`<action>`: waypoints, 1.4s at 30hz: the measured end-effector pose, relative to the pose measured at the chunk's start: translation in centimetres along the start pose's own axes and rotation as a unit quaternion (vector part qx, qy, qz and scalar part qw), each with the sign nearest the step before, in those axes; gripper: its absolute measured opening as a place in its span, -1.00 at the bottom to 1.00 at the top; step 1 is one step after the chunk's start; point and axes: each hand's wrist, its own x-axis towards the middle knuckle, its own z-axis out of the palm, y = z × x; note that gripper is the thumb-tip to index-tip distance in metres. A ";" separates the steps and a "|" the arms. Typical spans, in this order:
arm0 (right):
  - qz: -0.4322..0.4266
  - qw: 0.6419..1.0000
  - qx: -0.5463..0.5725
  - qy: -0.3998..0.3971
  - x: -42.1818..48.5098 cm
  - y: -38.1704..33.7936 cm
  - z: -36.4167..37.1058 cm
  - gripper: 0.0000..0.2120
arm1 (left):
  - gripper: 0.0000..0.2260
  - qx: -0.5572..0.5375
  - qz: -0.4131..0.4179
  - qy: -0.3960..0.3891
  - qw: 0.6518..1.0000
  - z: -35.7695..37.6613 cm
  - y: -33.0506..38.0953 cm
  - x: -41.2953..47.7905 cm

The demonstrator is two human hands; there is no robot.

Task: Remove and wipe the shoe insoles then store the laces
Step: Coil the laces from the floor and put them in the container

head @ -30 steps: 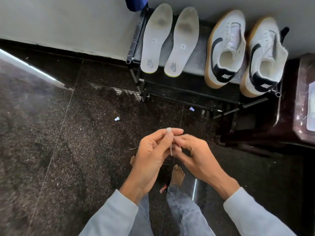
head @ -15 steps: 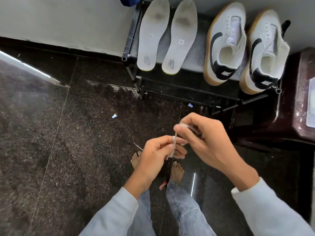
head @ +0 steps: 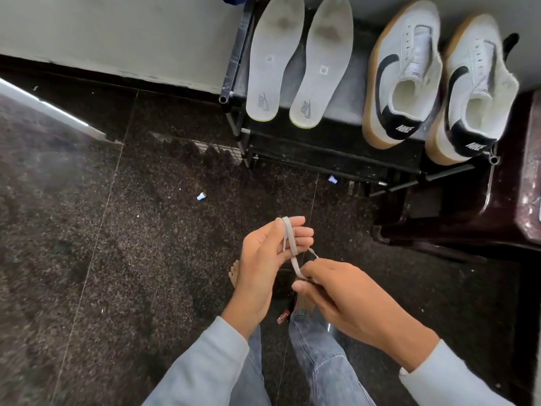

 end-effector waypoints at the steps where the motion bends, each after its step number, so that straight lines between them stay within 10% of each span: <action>1: -0.001 1.000 0.012 0.005 0.2 -0.5 -0.9 -0.77 | -0.67 0.047 0.010 0.004 0.999 -0.3 -0.3 0.2; 5: 0.013 0.986 0.128 0.104 1.8 -1.2 -4.3 -0.86 | -0.63 0.202 0.031 -0.054 0.977 -0.9 -0.7 0.3; 14: 0.152 0.946 0.273 0.085 2.8 3.2 1.7 -0.75 | -0.38 0.028 -0.028 -0.096 0.995 -0.2 0.7 -0.9; 20: 0.066 0.978 0.197 0.013 -0.6 -1.0 1.8 -0.71 | -0.39 0.136 0.015 -0.057 0.989 -1.0 0.5 0.3; 24: 0.032 0.977 0.171 0.127 0.7 -2.4 -2.5 -0.77 | -0.19 0.296 -0.001 -0.109 0.949 -2.0 -0.7 0.5; 27: 0.099 0.952 0.198 0.210 2.8 0.0 -3.5 -0.81 | -0.17 0.206 -0.033 -0.176 0.962 -1.4 -0.3 -0.6; 32: 0.141 0.968 0.188 0.084 2.9 2.5 1.2 -0.79 | -0.27 0.033 -0.008 -0.121 0.992 -0.4 0.0 -0.6; 42: 0.085 0.964 0.180 0.178 1.1 -1.0 -3.4 -0.82 | -0.12 0.277 -0.045 -0.140 0.949 -1.0 -1.3 0.7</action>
